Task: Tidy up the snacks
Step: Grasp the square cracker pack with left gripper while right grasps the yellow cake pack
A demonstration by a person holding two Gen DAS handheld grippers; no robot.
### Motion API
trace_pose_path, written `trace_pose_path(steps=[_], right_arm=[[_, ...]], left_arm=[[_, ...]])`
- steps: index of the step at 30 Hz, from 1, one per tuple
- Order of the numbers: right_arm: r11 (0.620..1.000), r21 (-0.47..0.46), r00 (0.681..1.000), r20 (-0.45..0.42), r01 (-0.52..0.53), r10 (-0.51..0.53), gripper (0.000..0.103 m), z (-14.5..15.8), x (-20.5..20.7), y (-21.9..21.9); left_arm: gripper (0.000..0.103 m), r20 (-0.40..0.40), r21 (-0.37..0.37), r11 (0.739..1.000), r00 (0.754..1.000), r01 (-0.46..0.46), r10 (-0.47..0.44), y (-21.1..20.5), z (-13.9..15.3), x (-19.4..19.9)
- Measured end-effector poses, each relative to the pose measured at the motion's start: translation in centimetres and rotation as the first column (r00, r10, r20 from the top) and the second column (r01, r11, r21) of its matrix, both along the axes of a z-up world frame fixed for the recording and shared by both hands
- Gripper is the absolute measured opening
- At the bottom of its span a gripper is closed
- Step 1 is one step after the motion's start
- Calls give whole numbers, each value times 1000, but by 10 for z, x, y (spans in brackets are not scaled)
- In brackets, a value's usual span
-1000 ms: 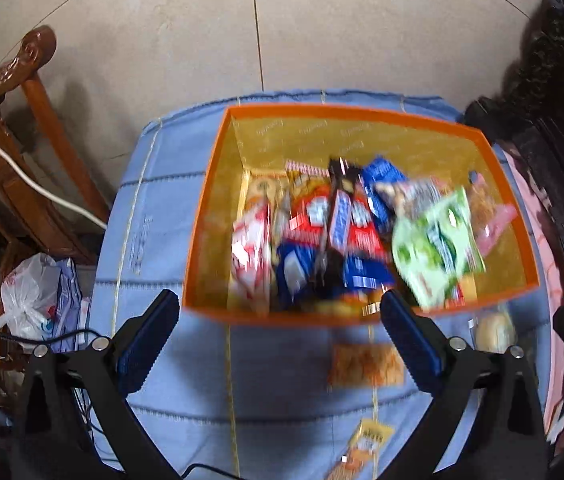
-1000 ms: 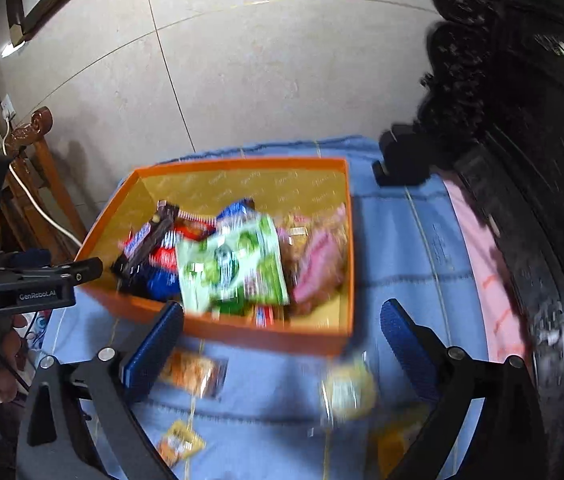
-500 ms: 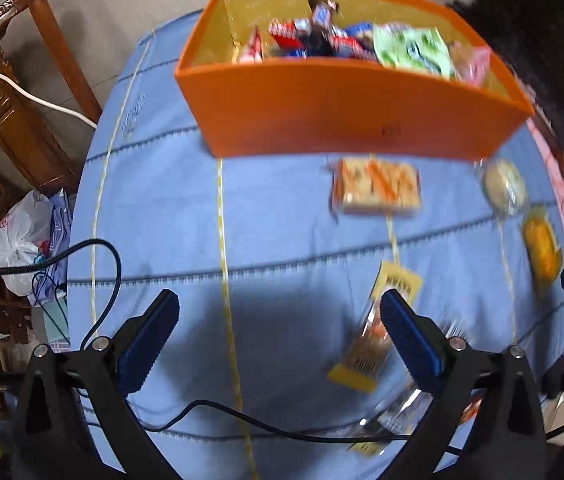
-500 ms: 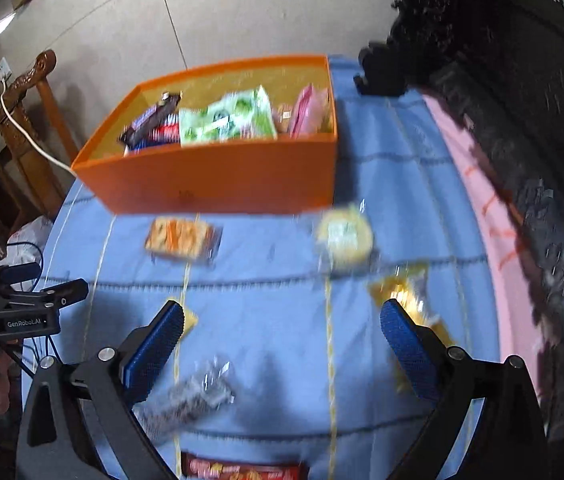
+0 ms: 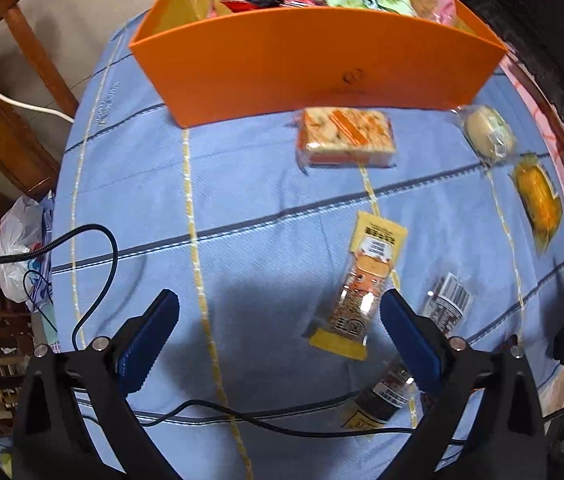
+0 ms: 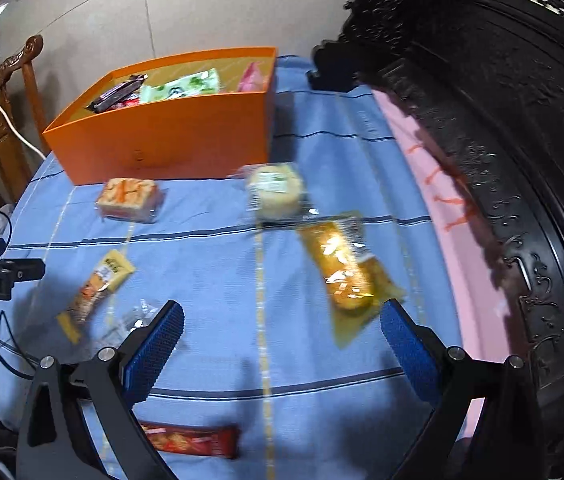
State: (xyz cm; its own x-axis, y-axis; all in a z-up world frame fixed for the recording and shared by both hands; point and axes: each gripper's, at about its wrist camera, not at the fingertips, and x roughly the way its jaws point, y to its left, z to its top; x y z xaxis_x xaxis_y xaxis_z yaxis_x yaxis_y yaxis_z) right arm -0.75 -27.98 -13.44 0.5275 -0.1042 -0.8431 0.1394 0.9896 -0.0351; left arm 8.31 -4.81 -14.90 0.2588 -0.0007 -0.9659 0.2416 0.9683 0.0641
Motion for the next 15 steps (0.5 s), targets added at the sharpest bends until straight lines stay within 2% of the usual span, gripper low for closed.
trace_pose_path(steps=[2,7,15], right_arm=[[1000,15,1000,-14,21,-21,99,-3,-2,-10],[994,-42,995,-20,98,-99,99,-9,6,-33],[987,-160,993,-116,19,-38,99,-32,56,-41]], left_arm=[[99,-10,-3,1000,1000,9,-9,-4,-3,-1],[99,-29,-11,1000,1000,10,-10,-7,-8,0],[99,-43,-14,1000,999,-11,11,-2,-11,8]])
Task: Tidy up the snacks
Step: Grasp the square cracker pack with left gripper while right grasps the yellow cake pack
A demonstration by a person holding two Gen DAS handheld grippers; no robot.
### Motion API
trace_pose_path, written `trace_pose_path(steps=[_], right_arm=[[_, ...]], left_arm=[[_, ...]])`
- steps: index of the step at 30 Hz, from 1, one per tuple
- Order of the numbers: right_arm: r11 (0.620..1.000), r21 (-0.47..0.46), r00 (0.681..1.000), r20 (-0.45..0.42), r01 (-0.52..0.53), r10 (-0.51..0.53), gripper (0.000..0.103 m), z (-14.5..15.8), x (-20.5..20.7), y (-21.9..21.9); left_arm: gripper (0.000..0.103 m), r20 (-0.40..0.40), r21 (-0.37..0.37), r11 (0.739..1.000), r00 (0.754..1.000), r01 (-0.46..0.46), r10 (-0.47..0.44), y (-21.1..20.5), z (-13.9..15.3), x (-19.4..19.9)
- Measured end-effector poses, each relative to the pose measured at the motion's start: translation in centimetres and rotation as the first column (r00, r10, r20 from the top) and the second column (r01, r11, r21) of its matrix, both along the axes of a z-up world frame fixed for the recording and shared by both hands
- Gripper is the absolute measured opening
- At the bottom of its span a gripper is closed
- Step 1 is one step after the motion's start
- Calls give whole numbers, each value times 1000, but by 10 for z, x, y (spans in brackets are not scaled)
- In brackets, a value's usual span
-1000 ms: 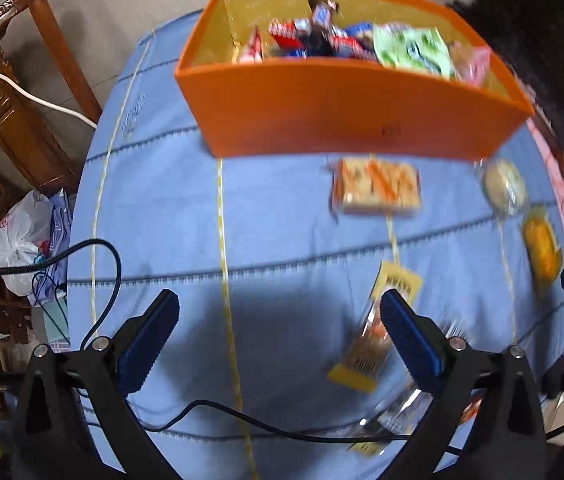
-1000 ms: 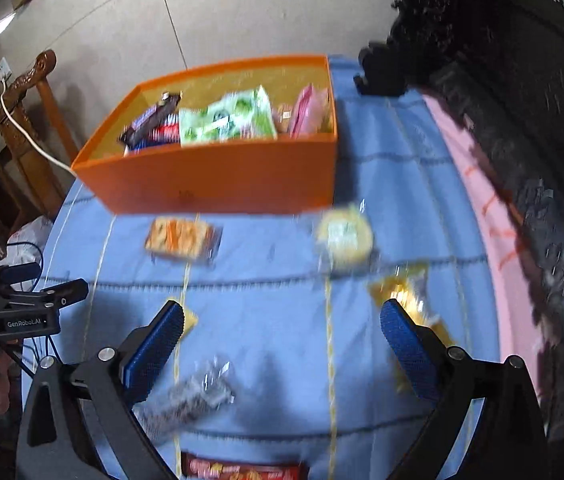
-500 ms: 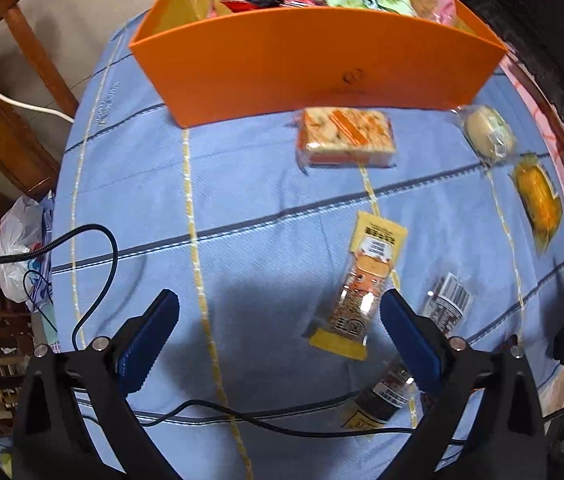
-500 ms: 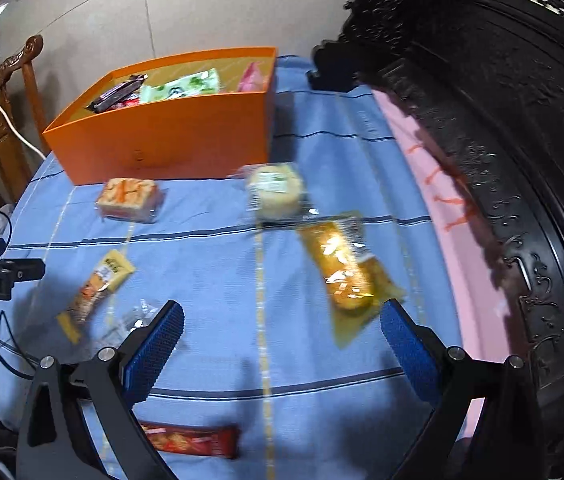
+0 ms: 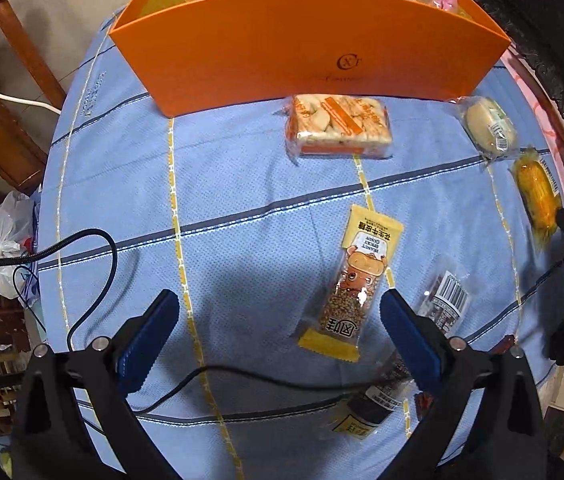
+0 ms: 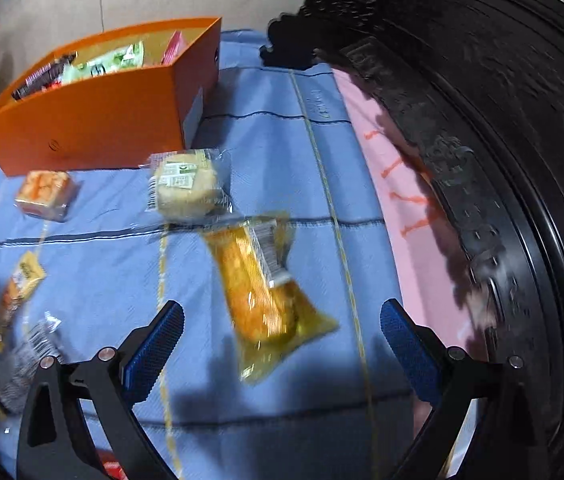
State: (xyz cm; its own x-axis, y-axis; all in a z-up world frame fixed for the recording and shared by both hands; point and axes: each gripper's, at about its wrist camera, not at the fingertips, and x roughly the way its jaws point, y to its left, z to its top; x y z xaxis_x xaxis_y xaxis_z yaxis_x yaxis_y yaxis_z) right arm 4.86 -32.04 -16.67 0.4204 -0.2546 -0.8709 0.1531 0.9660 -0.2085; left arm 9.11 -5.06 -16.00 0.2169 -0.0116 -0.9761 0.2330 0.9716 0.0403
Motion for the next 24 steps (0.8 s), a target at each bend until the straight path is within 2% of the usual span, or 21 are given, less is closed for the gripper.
trace_pose_path(steps=[4,7,8,10,11,12,13,19,22,24], right_arm=[[998,-58,998,-69,-19,15,99,-20,26,-1],[997,-67,989,-148,-31,21,93,-41,37,-5],[998,-63,983,-184,-27,15,86,-49,39,-8],[1000,-7,984,-177,-3,2,84,-50,37,-15],[999,47,984,-178,2,7,77,-50,36,-19],[993,116,985,-173,4,16,45,-48,35,-23],[987,161,985,-174,19,9,40,-45,35,-27],[966,258,999,-43,0,12,39,5,16,-29],[949,313,999,-15,-41,48,39,20,8,-18],[938,342,998,-11,-55,63,39,23,5,-10]], left_arm=[[99,-1,4,1000,1000,-19,19,6,0,4],[99,-10,9,999,999,-35,35,9,-1,7],[99,-11,11,999,999,-40,40,9,-2,7],[99,-19,11,999,999,-51,51,10,-5,10],[99,-21,11,998,998,-54,54,11,-6,10],[99,-21,11,998,998,-58,58,10,-6,11],[99,-20,11,998,998,-63,63,10,-7,12],[99,-7,0,998,998,-64,64,1,-10,26],[99,0,-21,997,997,-78,78,-7,-12,37],[99,-7,-65,993,995,-100,100,-15,-13,47]])
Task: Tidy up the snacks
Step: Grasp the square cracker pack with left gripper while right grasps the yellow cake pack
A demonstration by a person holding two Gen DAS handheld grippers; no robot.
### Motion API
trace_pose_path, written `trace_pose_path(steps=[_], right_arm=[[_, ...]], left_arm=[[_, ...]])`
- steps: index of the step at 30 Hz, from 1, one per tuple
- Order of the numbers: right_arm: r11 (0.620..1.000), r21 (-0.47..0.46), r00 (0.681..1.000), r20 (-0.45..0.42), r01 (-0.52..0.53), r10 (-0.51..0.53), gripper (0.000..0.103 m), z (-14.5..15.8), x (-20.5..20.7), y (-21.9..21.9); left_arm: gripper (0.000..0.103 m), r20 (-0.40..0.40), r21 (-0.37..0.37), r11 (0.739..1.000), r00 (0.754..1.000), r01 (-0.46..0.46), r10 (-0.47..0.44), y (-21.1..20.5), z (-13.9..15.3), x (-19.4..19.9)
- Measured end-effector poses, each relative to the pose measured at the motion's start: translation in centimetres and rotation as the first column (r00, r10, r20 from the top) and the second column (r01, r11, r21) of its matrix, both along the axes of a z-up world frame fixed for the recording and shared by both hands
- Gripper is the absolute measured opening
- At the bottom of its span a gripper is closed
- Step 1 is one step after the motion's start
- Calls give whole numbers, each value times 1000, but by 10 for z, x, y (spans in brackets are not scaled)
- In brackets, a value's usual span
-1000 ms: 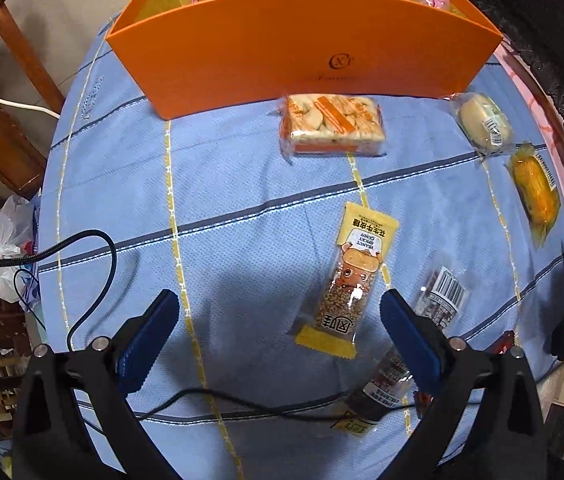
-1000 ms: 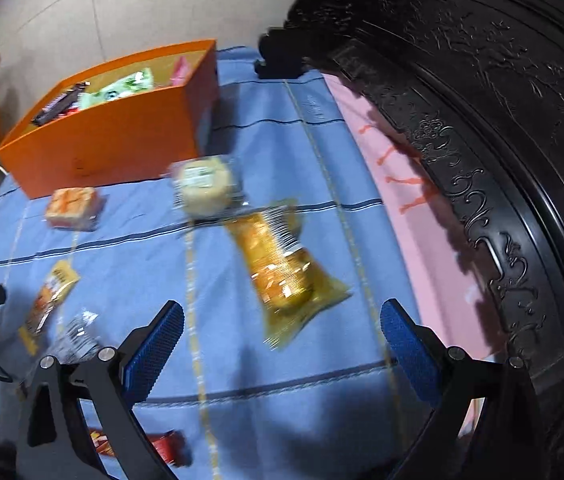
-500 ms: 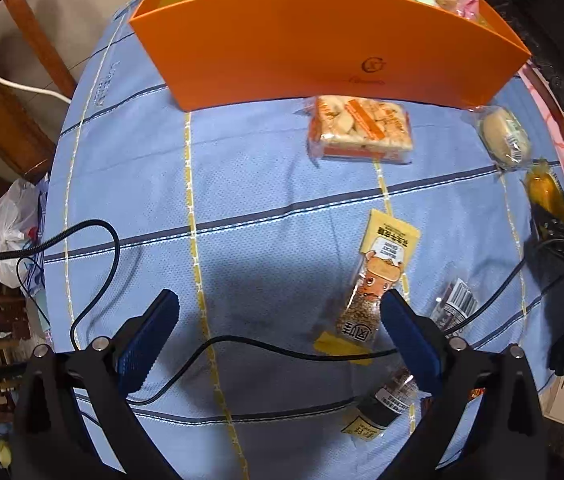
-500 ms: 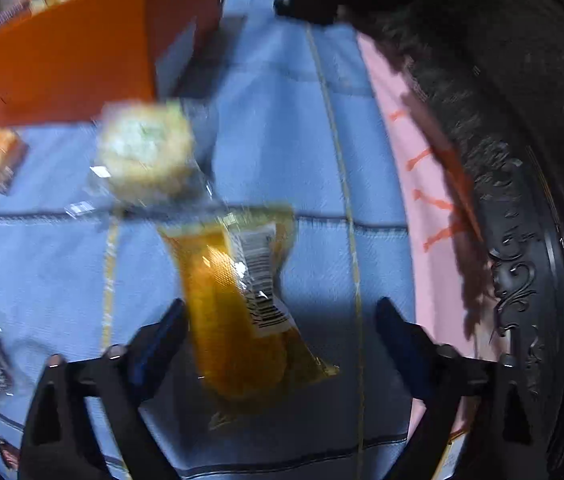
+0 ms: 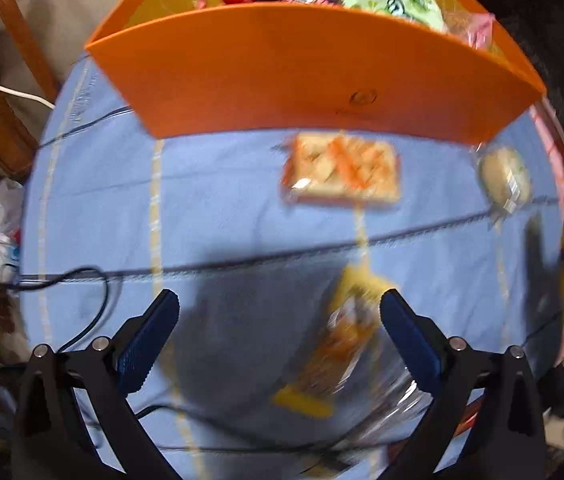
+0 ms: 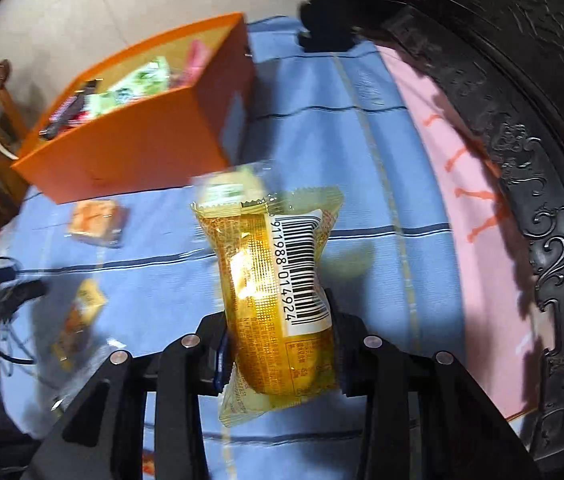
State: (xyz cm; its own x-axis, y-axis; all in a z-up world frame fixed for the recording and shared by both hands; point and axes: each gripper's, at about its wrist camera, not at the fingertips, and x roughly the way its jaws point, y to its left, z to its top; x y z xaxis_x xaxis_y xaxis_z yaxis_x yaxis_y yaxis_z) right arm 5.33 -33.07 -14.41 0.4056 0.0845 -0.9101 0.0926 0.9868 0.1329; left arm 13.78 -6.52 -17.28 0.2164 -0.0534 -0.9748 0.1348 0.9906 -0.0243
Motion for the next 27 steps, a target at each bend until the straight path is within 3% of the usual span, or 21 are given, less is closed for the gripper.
trace_pose_path(steps=[3,10,18,19,21,22,24,27], right_arm=[[999,46,1000,-12,-21,22,39,-2,-4,10],[994,94,997,-34,-62,66,39,-17,0,12],[983,141,993,5,-121,122,39,-9,5,19],[981,144,992,9,-129,129,39,-8,7,21],[978,148,989,12,-146,146,39,-6,10,25],[977,147,988,12,-154,154,39,-5,12,27],[974,149,986,12,-169,169,39,-5,15,33],[969,153,981,11,-192,192,39,-3,18,43]], left_arm=[[99,-2,-15,1000,1000,-24,24,-14,-3,17],[99,-29,36,999,1000,2,-1,-46,-23,48],[99,-88,94,996,996,-9,17,-48,-55,69],[94,-76,78,997,997,-18,24,-44,-54,68],[73,-33,57,998,999,-21,23,-39,-50,65],[53,-22,55,998,1000,-18,19,-36,-48,64],[35,-31,33,999,999,-28,29,-28,-44,60],[24,-27,7,1000,999,-21,21,-15,-39,48]])
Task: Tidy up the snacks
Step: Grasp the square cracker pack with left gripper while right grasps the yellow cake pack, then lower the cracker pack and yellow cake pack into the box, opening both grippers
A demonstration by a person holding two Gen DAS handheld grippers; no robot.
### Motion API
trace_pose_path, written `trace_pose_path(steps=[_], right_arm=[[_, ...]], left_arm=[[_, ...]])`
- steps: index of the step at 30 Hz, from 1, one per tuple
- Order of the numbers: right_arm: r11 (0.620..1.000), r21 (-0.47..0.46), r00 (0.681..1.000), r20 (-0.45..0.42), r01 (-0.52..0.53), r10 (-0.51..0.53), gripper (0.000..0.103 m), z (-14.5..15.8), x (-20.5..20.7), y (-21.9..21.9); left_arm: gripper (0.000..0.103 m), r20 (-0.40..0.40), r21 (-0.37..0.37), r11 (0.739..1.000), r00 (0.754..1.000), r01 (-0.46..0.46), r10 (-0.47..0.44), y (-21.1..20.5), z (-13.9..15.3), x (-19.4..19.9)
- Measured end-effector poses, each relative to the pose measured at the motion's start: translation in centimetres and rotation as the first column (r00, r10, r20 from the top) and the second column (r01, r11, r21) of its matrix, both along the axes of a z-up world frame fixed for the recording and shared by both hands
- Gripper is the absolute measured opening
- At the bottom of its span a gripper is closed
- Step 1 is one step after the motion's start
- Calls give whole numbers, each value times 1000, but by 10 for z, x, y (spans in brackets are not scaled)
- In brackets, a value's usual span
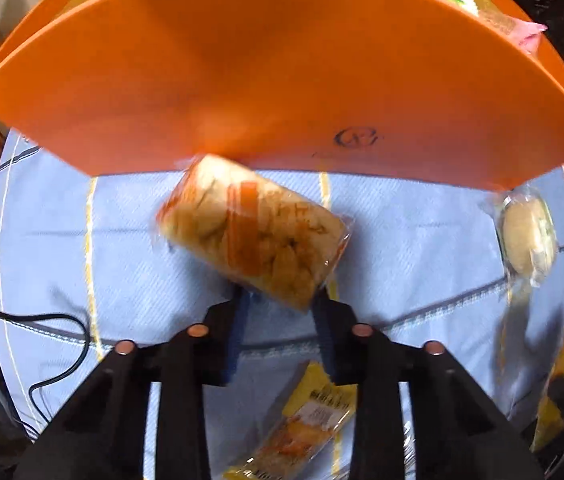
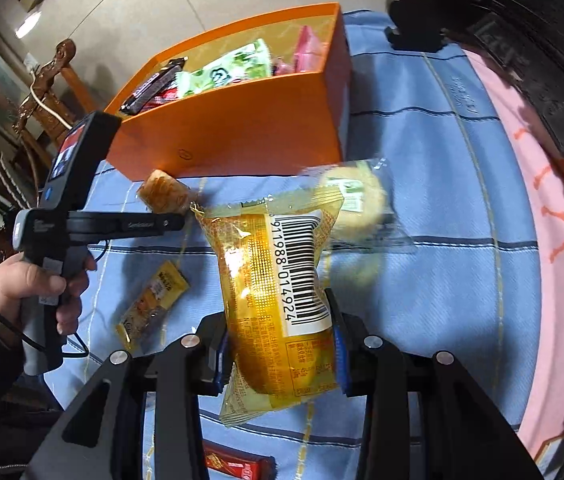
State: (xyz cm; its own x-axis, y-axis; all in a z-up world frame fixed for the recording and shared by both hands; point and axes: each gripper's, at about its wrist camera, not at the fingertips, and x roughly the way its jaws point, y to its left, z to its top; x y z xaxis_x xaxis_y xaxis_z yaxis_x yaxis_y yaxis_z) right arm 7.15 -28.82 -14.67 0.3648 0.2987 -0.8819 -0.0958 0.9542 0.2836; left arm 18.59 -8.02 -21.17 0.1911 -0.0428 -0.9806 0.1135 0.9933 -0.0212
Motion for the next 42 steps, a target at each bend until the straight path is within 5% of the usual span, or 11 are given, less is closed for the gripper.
trace_pose_path(steps=[7,14,15,18,20,22,23,30,32,34,42], right_arm=[[999,1,999,9,-50,50,39,5,2,22],[996,2,996,2,-84,84,39,6,3,44],[996,2,996,4,-87,87,39,6,3,45],[996,1,996,5,-93,92,39,8,1,49],[997,-3,997,5,-82,82,39,9,0,46],[998,-4,998,-2,-67,67,39,7,0,41],[998,-5,998,-5,-60,60,39,6,1,39],[999,-4,999,-15,-40,40,39,2,6,32],[999,-5,999,-17,-42,42,39,1,7,33],[999,-5,999,-19,-45,45,39,1,10,34],[997,-1,997,1,-74,74,39,7,18,44]], left_arm=[[6,84,-3,1000,996,-5,5,37,28,-41],[6,80,-44,999,997,-1,5,60,35,-47],[9,68,-50,999,998,-7,10,62,31,-45],[55,55,-51,999,998,-18,21,59,22,-31],[60,89,-66,997,995,-43,49,59,26,-24],[85,72,-109,992,995,-67,75,56,30,-16],[88,72,-116,990,994,-77,86,54,31,-13],[88,-22,11,980,980,-198,199,39,0,24],[75,-58,35,976,975,-213,215,36,-13,33],[49,-39,40,975,974,-220,221,37,-14,33],[45,-3,-6,988,988,-156,156,59,10,-11]])
